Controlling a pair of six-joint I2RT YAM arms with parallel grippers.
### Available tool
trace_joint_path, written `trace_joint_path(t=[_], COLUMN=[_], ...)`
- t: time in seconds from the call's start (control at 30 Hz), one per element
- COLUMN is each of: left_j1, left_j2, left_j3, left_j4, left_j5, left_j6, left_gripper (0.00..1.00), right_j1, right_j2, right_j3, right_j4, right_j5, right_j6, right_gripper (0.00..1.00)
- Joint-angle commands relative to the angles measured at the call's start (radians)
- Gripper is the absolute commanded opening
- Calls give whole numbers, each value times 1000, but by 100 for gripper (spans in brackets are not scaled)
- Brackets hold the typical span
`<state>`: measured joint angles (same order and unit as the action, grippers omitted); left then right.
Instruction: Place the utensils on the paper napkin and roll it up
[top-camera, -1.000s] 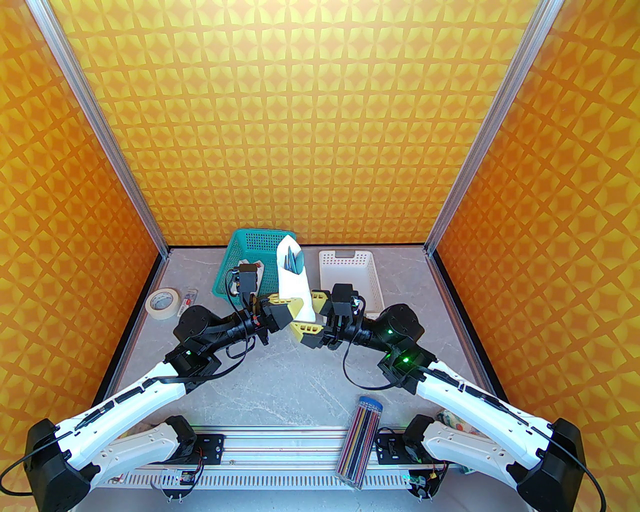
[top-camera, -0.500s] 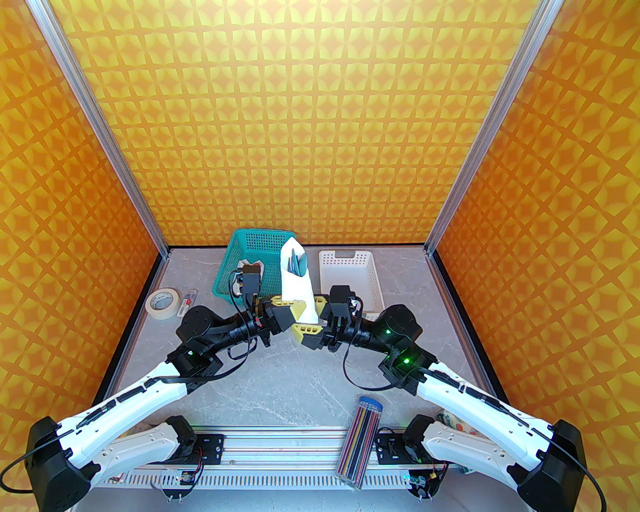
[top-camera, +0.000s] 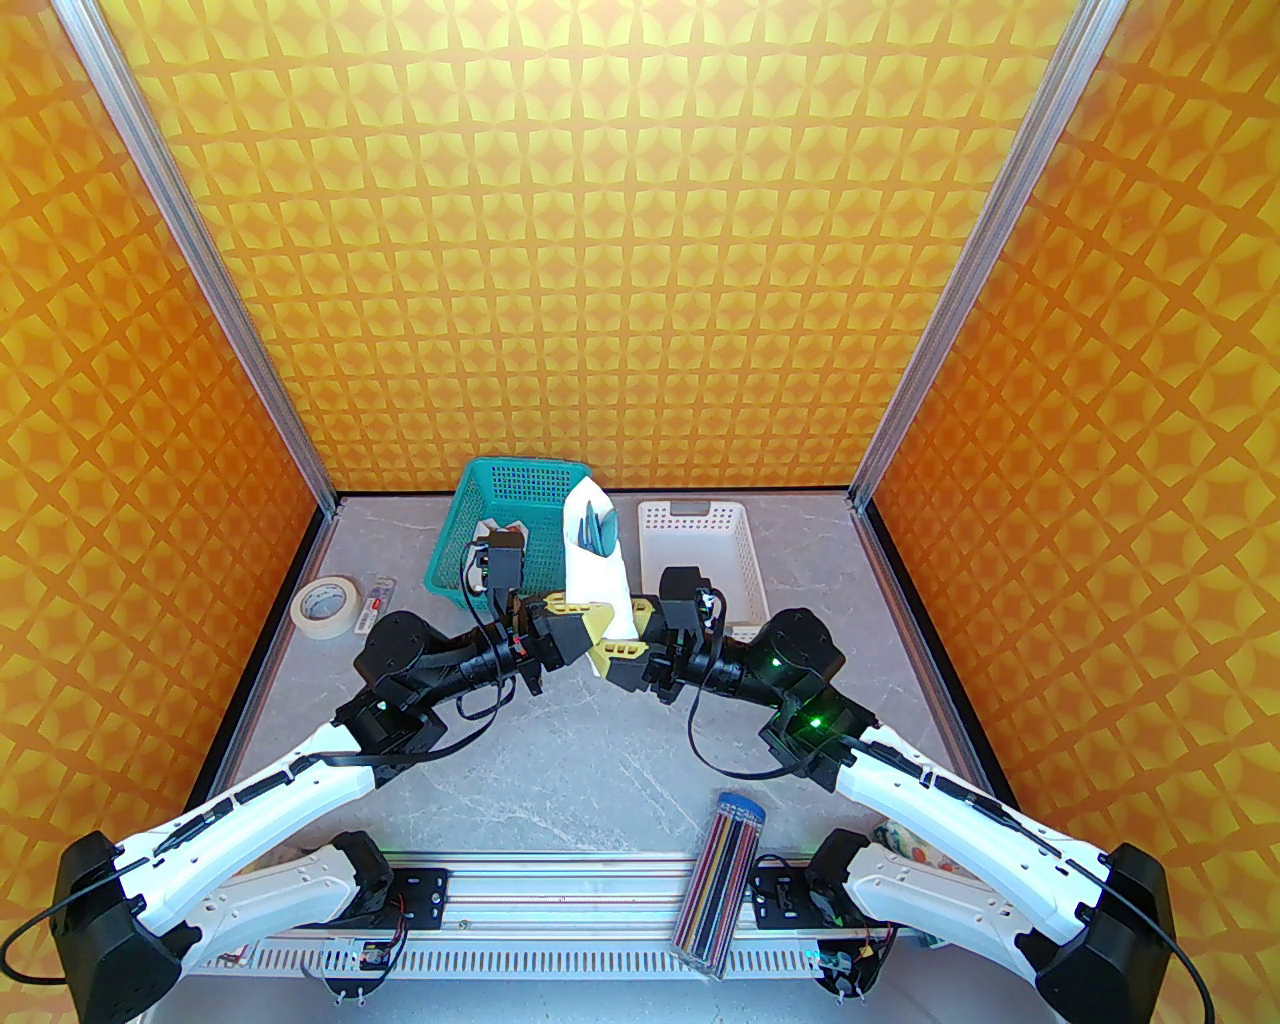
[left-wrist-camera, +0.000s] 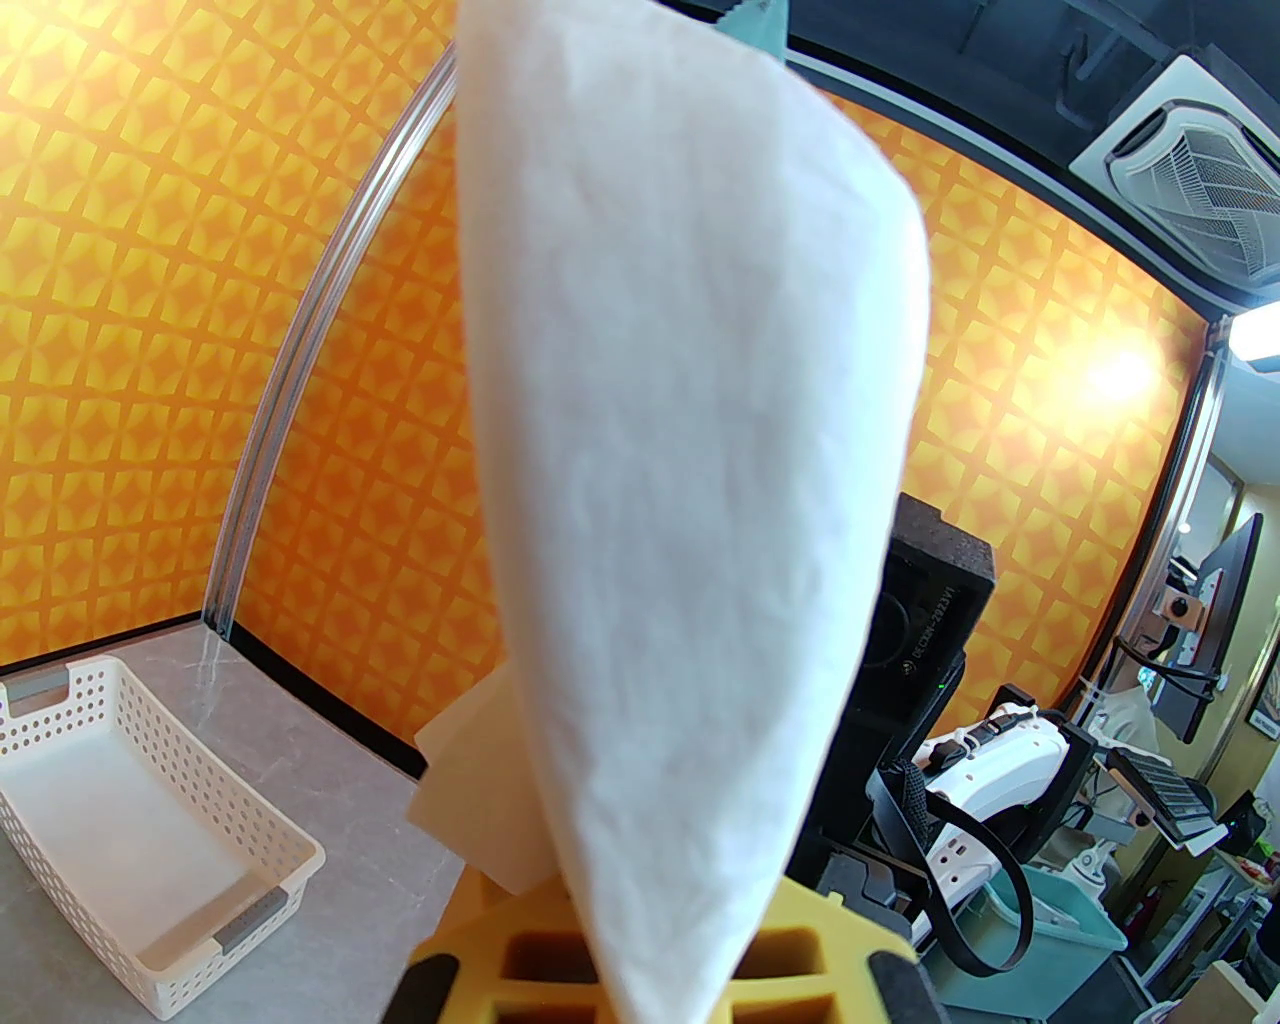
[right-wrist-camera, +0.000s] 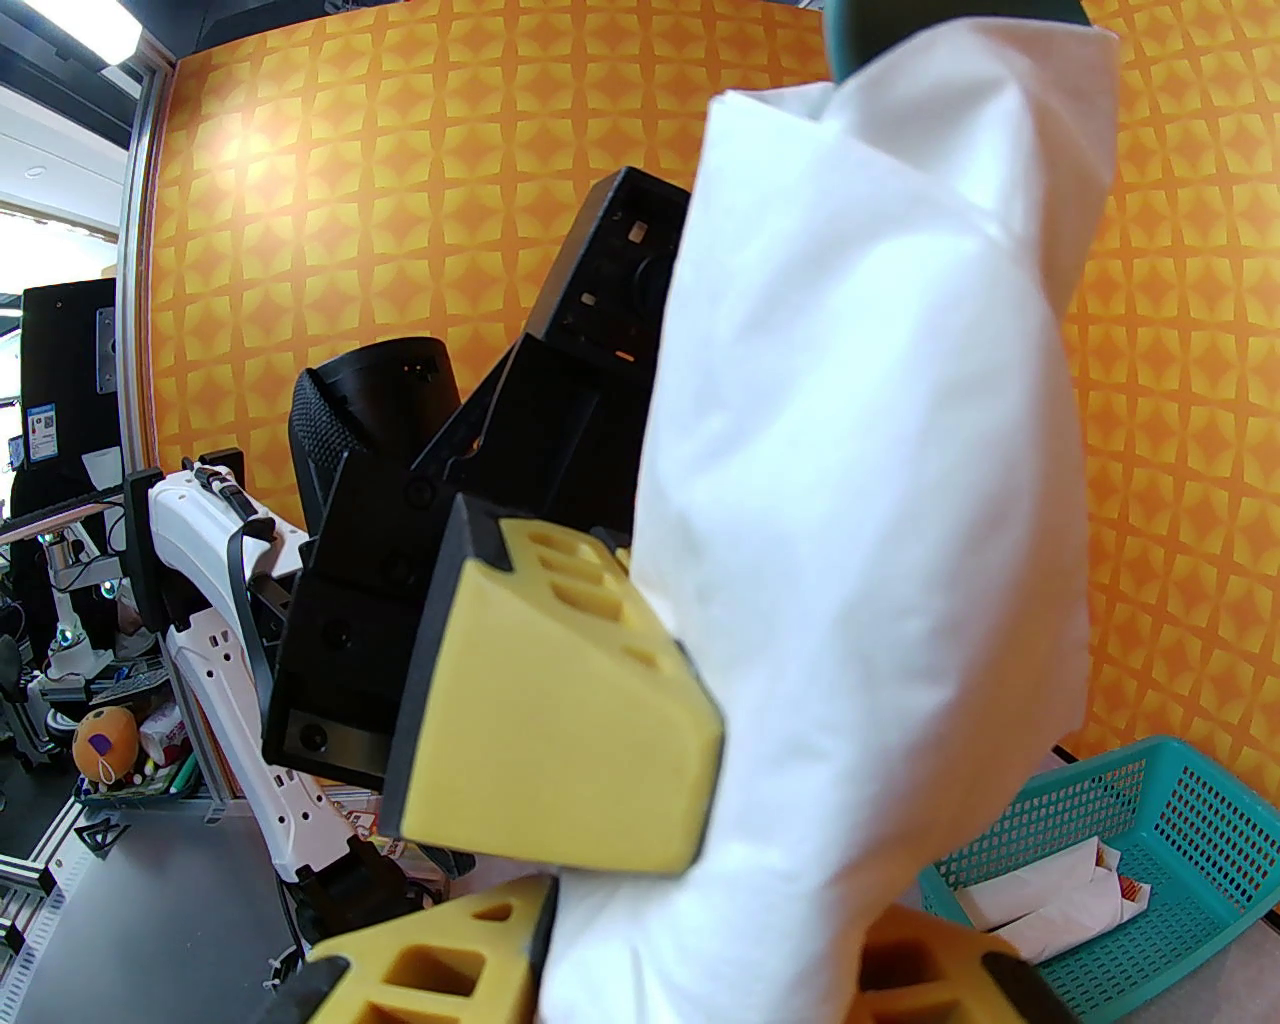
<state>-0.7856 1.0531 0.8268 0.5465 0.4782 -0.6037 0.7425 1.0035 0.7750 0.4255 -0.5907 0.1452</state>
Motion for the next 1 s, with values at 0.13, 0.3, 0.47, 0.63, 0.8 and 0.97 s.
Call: trace_joint_path(t=[0.13,0.3,0.47,0.63,0.8,0.97], left_j1=[0,0,0,0,3,28], left_j2=[-1,2,10,3,-12,-54], left_j3=[36,39,33,22,20,29], left_j4=[2,-19,-22,-54,-79,-131], left_j5=[-6,11,29,50,52,52], left_j6=[47,63,71,105,107,96], left_gripper=[0,0,0,0,11,39], right_j1=[9,6,-2,-21,-48,-78], right_j2=[20,10,-11,-25,-34,-37], right_j3=[21,30,37,37,35,28], right_j4=[-59,-83,-95,-107,-122,-123], right_j5=[-94,-92,-81,-88,-90,-96], right_j6=[49,45,43,56,72,84], right_gripper=[34,29,20,11,5,4])
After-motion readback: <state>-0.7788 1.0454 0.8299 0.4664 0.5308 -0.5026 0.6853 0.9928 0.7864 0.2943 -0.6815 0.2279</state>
